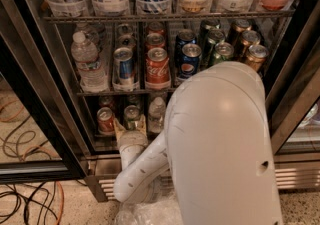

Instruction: Pick green can from bottom shelf of fridge

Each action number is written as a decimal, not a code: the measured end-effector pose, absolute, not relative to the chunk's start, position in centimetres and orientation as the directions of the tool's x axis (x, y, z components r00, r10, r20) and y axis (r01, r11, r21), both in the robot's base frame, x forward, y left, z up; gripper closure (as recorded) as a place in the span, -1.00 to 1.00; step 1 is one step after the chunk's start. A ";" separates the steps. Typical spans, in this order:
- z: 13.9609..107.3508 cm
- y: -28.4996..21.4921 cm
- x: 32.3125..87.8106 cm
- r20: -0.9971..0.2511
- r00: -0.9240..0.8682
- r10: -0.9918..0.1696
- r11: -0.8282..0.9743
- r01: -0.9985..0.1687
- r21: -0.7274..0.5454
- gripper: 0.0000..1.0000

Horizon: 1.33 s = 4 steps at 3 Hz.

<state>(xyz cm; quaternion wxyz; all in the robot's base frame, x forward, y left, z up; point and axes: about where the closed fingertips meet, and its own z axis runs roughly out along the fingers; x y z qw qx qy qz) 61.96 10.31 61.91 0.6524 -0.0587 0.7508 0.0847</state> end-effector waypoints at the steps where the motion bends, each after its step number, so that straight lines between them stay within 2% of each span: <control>1: 61.9 10.5 63.1 -0.991 -0.137 0.011 0.983 -0.182 0.036 -0.32; 2: 61.9 11.1 64.2 -0.991 -0.135 -0.004 0.984 -0.177 0.020 -0.34; 3: 61.9 11.2 64.3 -0.991 -0.134 -0.005 0.984 -0.176 0.019 -0.02; 4: 61.9 11.2 64.3 -0.991 -0.134 -0.005 0.984 -0.176 0.019 0.45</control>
Offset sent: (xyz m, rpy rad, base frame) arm 0.0351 0.0162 -0.0005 -0.0503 -0.0100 -0.0275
